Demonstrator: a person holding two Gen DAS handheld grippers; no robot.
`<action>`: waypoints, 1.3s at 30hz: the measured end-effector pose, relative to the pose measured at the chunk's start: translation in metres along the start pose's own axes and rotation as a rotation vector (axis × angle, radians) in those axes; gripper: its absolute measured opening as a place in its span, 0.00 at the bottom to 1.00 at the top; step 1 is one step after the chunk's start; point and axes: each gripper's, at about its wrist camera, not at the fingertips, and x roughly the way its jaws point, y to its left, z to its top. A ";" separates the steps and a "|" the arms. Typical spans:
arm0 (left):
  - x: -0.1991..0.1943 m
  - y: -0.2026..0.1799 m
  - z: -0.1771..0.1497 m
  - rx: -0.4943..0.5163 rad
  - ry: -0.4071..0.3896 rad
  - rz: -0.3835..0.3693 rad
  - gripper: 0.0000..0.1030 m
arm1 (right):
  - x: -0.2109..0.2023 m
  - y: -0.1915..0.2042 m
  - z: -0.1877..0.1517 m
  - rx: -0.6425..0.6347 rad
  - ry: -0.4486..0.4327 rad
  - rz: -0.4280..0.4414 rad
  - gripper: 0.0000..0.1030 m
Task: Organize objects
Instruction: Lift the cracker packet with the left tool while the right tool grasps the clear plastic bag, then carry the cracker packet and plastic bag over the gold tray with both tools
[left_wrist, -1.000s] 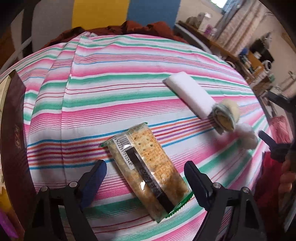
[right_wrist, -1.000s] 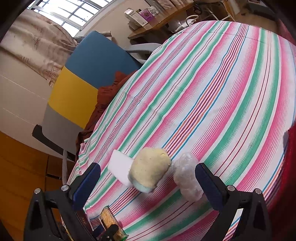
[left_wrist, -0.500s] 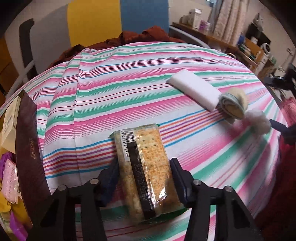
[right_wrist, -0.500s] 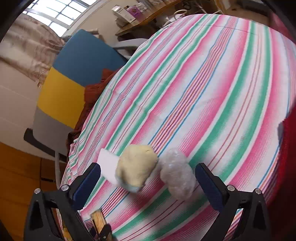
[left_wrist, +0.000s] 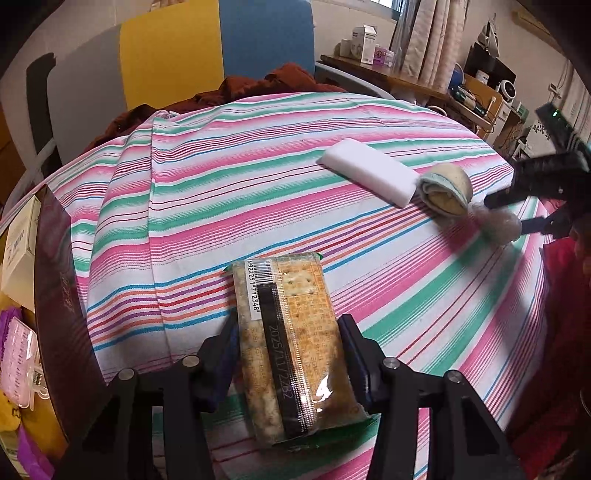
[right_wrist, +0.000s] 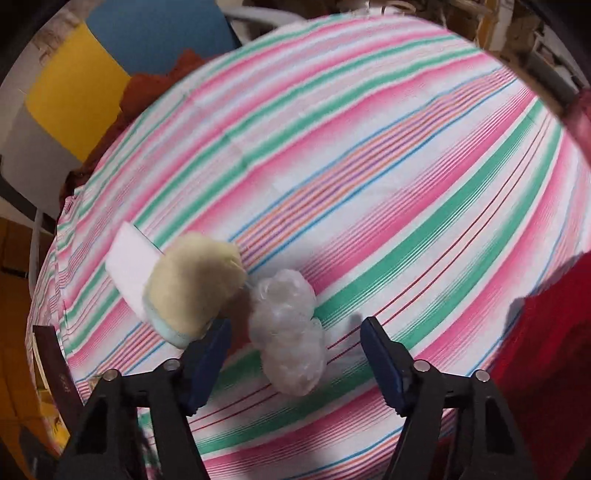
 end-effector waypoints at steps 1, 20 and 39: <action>0.000 0.000 0.000 0.001 -0.001 -0.001 0.52 | 0.002 0.001 0.001 -0.005 0.004 0.016 0.64; -0.013 0.009 -0.012 -0.045 -0.039 -0.085 0.49 | -0.054 0.001 -0.014 -0.004 -0.320 0.180 0.35; -0.123 0.003 -0.003 -0.014 -0.282 0.032 0.49 | -0.059 0.039 -0.024 -0.146 -0.350 0.330 0.35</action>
